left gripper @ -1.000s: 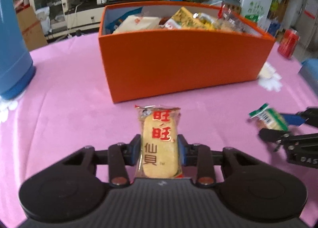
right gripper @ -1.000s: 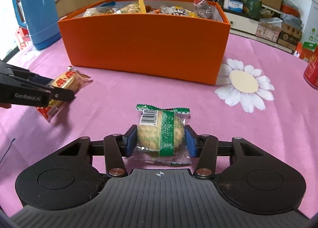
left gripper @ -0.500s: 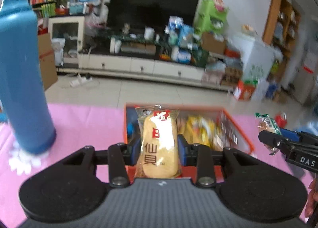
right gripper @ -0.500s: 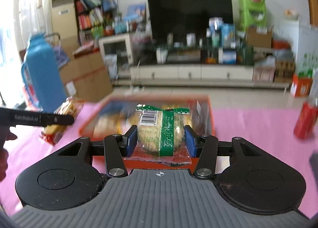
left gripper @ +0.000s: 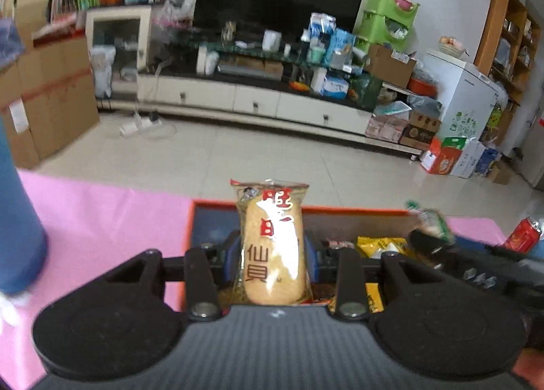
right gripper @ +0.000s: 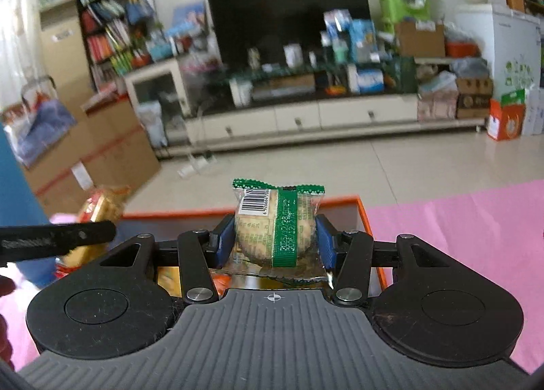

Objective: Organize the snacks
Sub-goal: 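Carry both packets over the orange box and open both tools to drop them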

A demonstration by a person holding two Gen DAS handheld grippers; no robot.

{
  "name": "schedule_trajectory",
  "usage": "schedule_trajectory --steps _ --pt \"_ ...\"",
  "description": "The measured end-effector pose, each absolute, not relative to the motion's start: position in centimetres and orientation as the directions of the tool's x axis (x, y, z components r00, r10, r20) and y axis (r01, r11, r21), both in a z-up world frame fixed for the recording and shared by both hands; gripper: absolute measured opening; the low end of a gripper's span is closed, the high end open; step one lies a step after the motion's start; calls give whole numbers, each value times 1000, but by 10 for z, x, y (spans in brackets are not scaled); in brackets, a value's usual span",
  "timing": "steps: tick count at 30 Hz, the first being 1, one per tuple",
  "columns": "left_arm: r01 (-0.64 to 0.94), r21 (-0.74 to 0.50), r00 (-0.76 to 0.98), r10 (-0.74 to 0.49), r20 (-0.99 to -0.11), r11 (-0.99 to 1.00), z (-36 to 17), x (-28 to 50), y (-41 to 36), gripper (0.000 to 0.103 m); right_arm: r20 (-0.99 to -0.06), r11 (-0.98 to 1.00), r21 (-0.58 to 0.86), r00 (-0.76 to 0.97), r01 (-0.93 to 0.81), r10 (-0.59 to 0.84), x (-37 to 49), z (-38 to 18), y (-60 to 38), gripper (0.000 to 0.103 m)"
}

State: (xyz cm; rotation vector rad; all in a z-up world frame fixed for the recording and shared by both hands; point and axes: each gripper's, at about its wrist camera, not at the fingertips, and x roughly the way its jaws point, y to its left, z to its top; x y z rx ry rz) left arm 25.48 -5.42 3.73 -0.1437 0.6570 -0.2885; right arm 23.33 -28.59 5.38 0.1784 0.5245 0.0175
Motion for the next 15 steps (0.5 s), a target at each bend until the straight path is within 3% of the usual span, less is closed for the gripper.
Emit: schedule_trajectory --steps 3,7,9,11,13,15 --pt "211 -181 741 -278 -611 960 20 262 -62 36 -574 986 164 815 23 76 250 31 -279 33" --pt "216 -106 750 -235 -618 971 10 260 -68 42 -577 994 105 815 12 51 252 27 -266 34" --pt "215 -116 751 -240 -615 970 11 259 -67 47 -574 993 118 817 14 57 251 26 -268 34" --pt "214 -135 749 -251 -614 968 13 259 -65 63 -574 991 130 816 11 67 249 27 -271 36" --pt "211 -140 754 -253 -607 967 15 256 -65 64 -570 988 156 817 7 84 248 29 -275 45" --pt "207 -139 766 -249 -592 968 22 251 -65 67 -546 983 182 832 9 93 244 35 -277 68"
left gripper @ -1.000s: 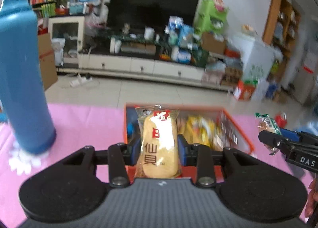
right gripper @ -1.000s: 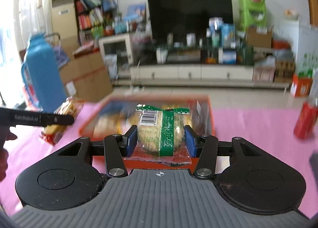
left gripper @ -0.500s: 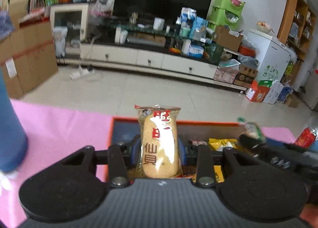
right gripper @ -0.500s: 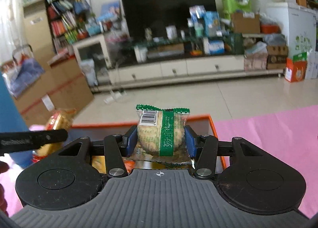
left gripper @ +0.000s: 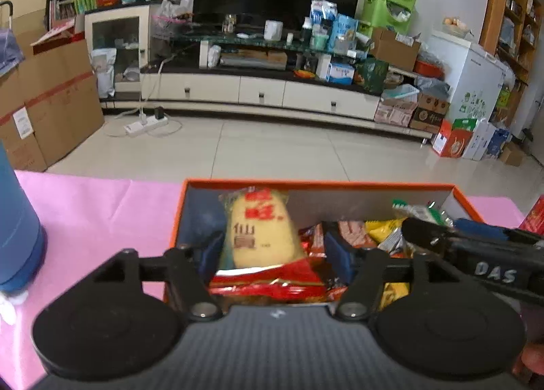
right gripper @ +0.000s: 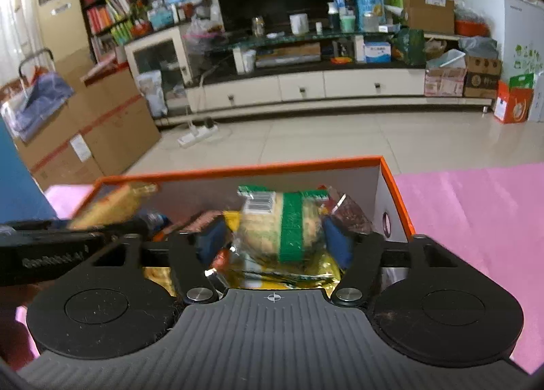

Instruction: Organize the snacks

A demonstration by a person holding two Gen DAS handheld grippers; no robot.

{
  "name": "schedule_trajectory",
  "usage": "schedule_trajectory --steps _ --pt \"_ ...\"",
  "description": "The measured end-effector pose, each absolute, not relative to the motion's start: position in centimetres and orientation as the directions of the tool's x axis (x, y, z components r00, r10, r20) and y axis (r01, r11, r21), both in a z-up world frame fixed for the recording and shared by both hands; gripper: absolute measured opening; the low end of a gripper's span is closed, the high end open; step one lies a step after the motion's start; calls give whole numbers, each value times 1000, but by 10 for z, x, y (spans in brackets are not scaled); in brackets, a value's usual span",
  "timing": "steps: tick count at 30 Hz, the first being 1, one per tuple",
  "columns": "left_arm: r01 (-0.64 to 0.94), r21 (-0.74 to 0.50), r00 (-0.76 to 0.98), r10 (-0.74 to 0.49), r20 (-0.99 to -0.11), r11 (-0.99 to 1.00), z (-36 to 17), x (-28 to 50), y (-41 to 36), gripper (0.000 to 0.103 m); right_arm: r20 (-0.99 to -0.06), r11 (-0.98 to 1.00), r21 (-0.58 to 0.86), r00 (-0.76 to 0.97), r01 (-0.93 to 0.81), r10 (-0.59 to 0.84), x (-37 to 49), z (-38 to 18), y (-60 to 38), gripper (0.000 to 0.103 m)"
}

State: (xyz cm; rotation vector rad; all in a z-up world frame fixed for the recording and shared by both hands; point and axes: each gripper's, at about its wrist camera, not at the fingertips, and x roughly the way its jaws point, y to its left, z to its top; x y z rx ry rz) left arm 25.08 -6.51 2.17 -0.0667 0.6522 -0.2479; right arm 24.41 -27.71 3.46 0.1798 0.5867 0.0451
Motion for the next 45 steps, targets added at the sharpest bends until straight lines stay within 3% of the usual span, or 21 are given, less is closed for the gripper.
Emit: schedule_trajectory --steps 4,6,7,8,15,22,26,45 --pt "200 -154 806 -252 -536 968 47 234 -63 76 -486 987 156 872 24 55 223 59 -276 82" --pt "204 -158 824 -256 -505 966 62 223 -60 88 -463 988 154 885 30 46 213 72 -276 89" --pt "195 -151 834 -245 -495 969 69 217 -59 98 -451 987 159 891 32 44 204 79 -276 89" --pt "181 -132 847 -223 -482 975 75 209 -59 101 -443 986 165 896 35 42 197 84 -278 90" --pt "220 -66 840 -223 -495 973 77 128 -48 101 -429 962 267 901 60 63 112 87 -300 93" --pt "195 -39 752 -174 -636 980 16 32 -32 101 -537 952 289 841 104 72 3 38 -315 93" --pt "185 -37 740 -164 -652 982 1 4 -33 101 -568 943 313 819 117 86 -35 20 -320 94" --pt "176 -2 733 -133 -667 984 -10 22 -40 101 -639 972 197 769 128 28 -6 9 -299 94"
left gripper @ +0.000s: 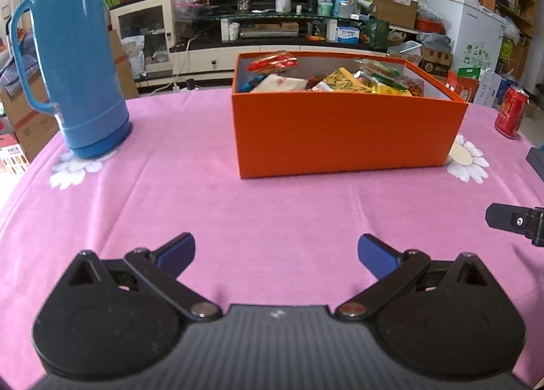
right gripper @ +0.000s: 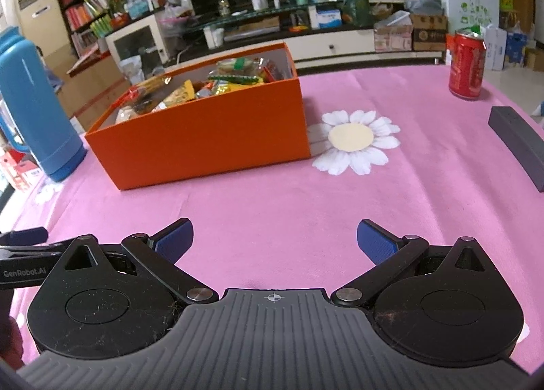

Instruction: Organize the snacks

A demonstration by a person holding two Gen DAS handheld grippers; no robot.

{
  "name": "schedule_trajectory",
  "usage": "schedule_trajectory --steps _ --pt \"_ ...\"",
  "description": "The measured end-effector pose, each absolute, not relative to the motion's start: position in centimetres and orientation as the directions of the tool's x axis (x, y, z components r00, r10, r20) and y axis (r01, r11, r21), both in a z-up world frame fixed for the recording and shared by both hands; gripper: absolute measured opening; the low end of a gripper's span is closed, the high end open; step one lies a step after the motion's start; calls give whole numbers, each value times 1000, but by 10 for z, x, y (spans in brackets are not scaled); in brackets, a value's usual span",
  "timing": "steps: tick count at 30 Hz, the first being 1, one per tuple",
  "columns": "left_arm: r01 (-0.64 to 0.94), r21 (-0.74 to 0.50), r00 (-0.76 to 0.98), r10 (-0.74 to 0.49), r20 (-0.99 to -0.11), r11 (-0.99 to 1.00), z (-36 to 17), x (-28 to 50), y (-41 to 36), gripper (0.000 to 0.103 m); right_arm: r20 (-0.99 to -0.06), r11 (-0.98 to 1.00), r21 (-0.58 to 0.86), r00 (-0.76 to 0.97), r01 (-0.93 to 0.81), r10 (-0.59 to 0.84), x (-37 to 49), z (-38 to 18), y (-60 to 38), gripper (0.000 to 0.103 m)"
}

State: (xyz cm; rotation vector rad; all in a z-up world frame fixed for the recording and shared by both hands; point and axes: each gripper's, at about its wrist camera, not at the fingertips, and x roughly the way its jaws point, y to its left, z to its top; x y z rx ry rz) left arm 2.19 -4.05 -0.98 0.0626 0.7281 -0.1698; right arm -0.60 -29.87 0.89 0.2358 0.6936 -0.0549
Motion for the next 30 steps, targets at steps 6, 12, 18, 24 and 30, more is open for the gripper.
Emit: schedule_trajectory --steps 6,12,18,24,30 --pt "163 -22 734 -136 -666 986 -9 25 -38 101 -648 973 199 761 119 39 -4 7 -296 94" --pt "139 -27 728 -121 -675 990 -11 28 -35 101 -653 972 204 756 119 44 -4 6 -297 94" --pt "133 -6 735 -103 -670 991 -11 29 -36 101 -655 970 211 753 118 51 -4 6 -298 94" --pt "150 -8 749 -119 -652 989 -9 27 -37 97 -662 970 214 747 115 58 -2 4 -297 94" --pt "170 -15 760 -141 -635 985 -6 25 -35 94 -665 970 212 745 119 55 -1 3 -296 94"
